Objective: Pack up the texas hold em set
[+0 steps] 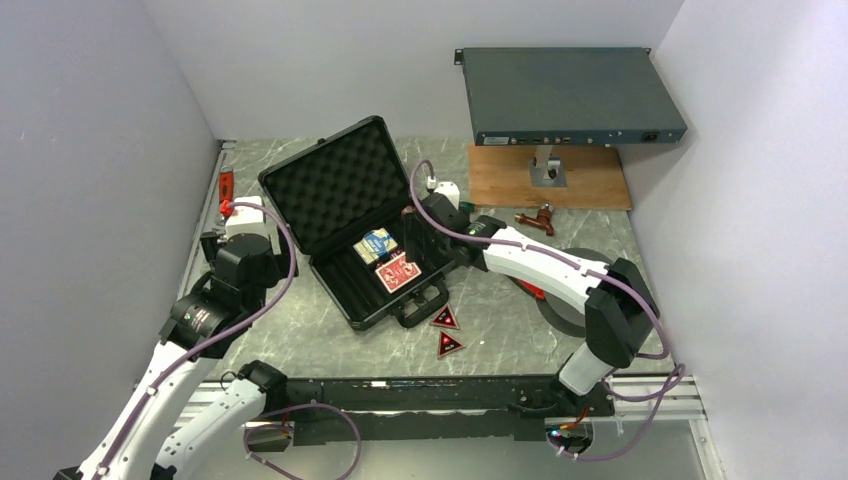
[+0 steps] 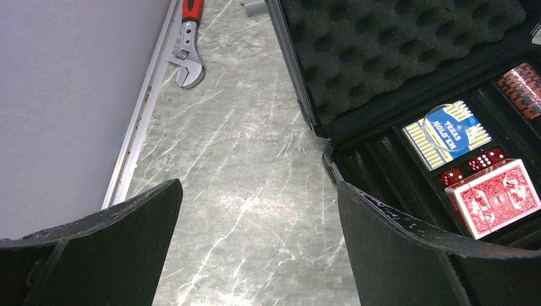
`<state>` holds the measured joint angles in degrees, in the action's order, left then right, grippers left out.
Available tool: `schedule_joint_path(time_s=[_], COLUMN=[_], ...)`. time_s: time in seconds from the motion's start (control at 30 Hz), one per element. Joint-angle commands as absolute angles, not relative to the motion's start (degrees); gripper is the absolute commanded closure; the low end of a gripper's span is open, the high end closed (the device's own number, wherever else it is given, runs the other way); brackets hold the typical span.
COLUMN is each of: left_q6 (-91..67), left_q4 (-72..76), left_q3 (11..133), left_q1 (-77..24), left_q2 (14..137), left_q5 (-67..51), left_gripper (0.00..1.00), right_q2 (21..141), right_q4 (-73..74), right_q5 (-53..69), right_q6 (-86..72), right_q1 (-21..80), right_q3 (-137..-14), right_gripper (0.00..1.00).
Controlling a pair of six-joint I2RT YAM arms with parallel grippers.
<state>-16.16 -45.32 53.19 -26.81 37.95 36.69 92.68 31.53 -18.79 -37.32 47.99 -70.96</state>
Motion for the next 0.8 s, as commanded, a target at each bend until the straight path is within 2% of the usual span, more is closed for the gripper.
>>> schedule_joint_path(time_s=[0.0, 0.07, 0.13, 0.2, 0.3, 0.4, 0.5, 0.77], left_q6=[-16.1, -16.0, -16.0, -16.0, -15.9, -15.9, -16.0, -15.9], left_q4=[-44.3, -44.2, -44.1, -44.1, -44.1, -44.1, -44.1, -44.1], left_q3=[53.8, 53.8, 53.8, 53.7, 53.7, 53.8, 53.7, 53.8], left_q1=[-26.4, -26.3, -26.2, -26.1, -26.0, -26.0, -25.9, -25.8], left_q2=[38.4, 38.5, 38.6, 38.7, 39.0, 39.1, 39.1, 39.1], left_q5=[36.0, 35.8, 35.7, 35.7, 35.5, 35.5, 35.4, 35.4], left_gripper=[0.02, 0.02, 0.03, 0.03, 0.03, 0.03, 0.03, 0.03], right_q2=[91.2, 91.1, 90.9, 91.4, 93.5, 96.0, 97.9, 102.2], right_q4=[20.5, 18.6, 16.0, 14.2, 13.7, 13.4, 12.8, 12.6], right_q5=[-12.5, -10.3, -7.5, -4.2, -0.7, 3.6, 5.7, 8.3], right_q6=[-26.1, -24.9, -23.9, -22.9, -22.2, -21.6, -21.6, -21.5], right_q1=[47.9, 47.9, 47.9, 47.9, 47.9, 48.0, 47.9, 47.9], right_q3=[-71.1, -70.8, -70.2, -70.1, -72.0, -74.1, -75.3, -78.8], right_gripper=[0.06, 0.08, 0.17, 0.31, 0.58, 0.72, 0.78, 0.79])
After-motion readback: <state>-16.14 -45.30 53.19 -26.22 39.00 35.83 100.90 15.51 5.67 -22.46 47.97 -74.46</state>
